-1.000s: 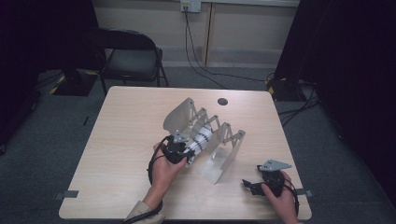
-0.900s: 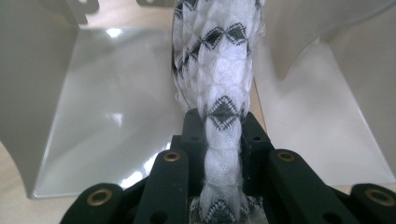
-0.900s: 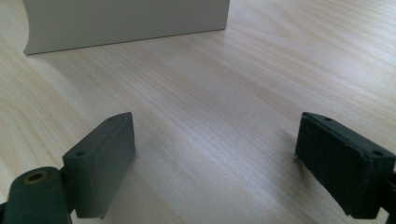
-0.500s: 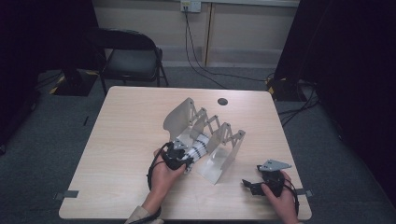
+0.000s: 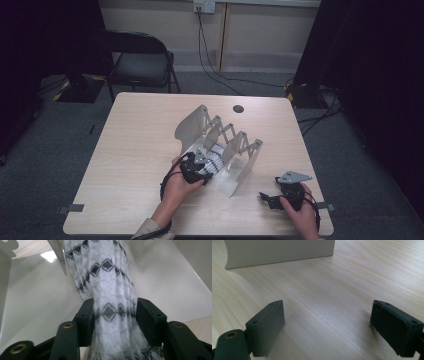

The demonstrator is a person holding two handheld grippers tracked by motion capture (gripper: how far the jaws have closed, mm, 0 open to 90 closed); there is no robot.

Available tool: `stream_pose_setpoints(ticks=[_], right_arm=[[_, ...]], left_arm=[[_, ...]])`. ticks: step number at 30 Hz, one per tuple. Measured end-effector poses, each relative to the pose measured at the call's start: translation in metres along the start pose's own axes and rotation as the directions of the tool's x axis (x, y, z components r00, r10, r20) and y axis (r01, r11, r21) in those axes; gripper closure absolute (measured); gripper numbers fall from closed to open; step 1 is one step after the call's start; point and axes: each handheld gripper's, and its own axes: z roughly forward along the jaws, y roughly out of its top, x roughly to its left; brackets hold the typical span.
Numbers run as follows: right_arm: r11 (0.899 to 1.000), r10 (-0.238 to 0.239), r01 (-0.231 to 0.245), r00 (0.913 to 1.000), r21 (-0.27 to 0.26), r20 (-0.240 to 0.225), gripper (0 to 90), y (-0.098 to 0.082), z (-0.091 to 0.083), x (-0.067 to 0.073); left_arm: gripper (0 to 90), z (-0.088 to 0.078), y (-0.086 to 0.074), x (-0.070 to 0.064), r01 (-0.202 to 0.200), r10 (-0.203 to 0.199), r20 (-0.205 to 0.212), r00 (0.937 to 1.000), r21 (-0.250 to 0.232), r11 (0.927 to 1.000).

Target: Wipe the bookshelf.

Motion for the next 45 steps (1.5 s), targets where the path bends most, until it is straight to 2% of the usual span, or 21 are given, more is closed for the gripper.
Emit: stream_pose_setpoints(ticks=[1, 2, 6, 10, 14, 18, 19, 21, 24, 28, 31, 32, 40, 45], right_arm=[[1.0, 0.0, 0.0, 1.0, 0.0, 0.0, 11.4, 0.0, 0.0, 0.0], [1.0, 0.0, 0.0, 1.0, 0.0, 0.0, 11.4, 0.0, 0.0, 0.0], [1.0, 0.0, 0.0, 1.0, 0.0, 0.0, 11.4, 0.0, 0.0, 0.0], [1.0, 0.0, 0.0, 1.0, 0.0, 0.0, 11.4, 0.0, 0.0, 0.0], [1.0, 0.0, 0.0, 1.0, 0.0, 0.0, 11.4, 0.0, 0.0, 0.0], [1.0, 0.0, 0.0, 1.0, 0.0, 0.0, 11.4, 0.0, 0.0, 0.0], [1.0, 0.0, 0.0, 1.0, 0.0, 0.0, 11.4, 0.0, 0.0, 0.0], [1.0, 0.0, 0.0, 1.0, 0.0, 0.0, 11.4, 0.0, 0.0, 0.0], [1.0, 0.0, 0.0, 1.0, 0.0, 0.0, 11.4, 0.0, 0.0, 0.0], [1.0, 0.0, 0.0, 1.0, 0.0, 0.0, 11.4, 0.0, 0.0, 0.0], [1.0, 0.0, 0.0, 1.0, 0.0, 0.0, 11.4, 0.0, 0.0, 0.0], [1.0, 0.0, 0.0, 1.0, 0.0, 0.0, 11.4, 0.0, 0.0, 0.0], [1.0, 0.0, 0.0, 1.0, 0.0, 0.0, 11.4, 0.0, 0.0, 0.0], [1.0, 0.0, 0.0, 1.0, 0.0, 0.0, 11.4, 0.0, 0.0, 0.0]], left_arm=[[62.3, -0.001, 0.001, -0.001, -0.007, 0.007, 0.013, 0.9999, 0.011, 0.9999], [67.3, -0.002, 0.002, -0.002, -0.012, 0.012, 0.011, 0.9999, 0.024, 0.9996], [75.5, -0.004, 0.006, -0.005, 0.029, -0.03, 0.024, 0.9993, 0.038, 0.9989], [76.7, -0.018, 0.015, -0.004, 0.072, -0.072, 0.033, 0.9969, -0.021, 0.9972], [76.7, -0.043, 0.033, -0.001, 0.073, -0.072, 0.008, 0.9974, -0.098, 0.9925], [76.7, -0.066, 0.048, 0.001, 0.08, -0.084, -0.017, 0.9963, -0.185, 0.9795], [76.7, -0.069, 0.05, 0.001, 0.081, -0.089, -0.027, 0.9957, -0.21, 0.9742], [76.8, -0.072, 0.052, 0.003, 0.096, -0.107, -0.036, 0.9936, -0.221, 0.9705], [76.8, -0.065, 0.048, 0.009, 0.117, -0.13, -0.052, 0.9902, -0.199, 0.973], [76.8, -0.052, 0.039, 0.01, 0.129, -0.14, -0.064, 0.9881, -0.146, 0.9808], [76.8, -0.041, 0.03, 0.011, 0.145, -0.152, -0.059, 0.9865, -0.119, 0.9823], [76.8, -0.037, 0.027, 0.011, 0.16, -0.167, -0.054, 0.9845, -0.113, 0.9807], [76.8, -0.016, 0.009, 0.01, 0.153, -0.155, -0.059, 0.9862, -0.039, 0.9875], [76.7, -0.008, -0.001, 0.008, 0.169, -0.169, -0.051, 0.9843, -0.016, 0.9856]])
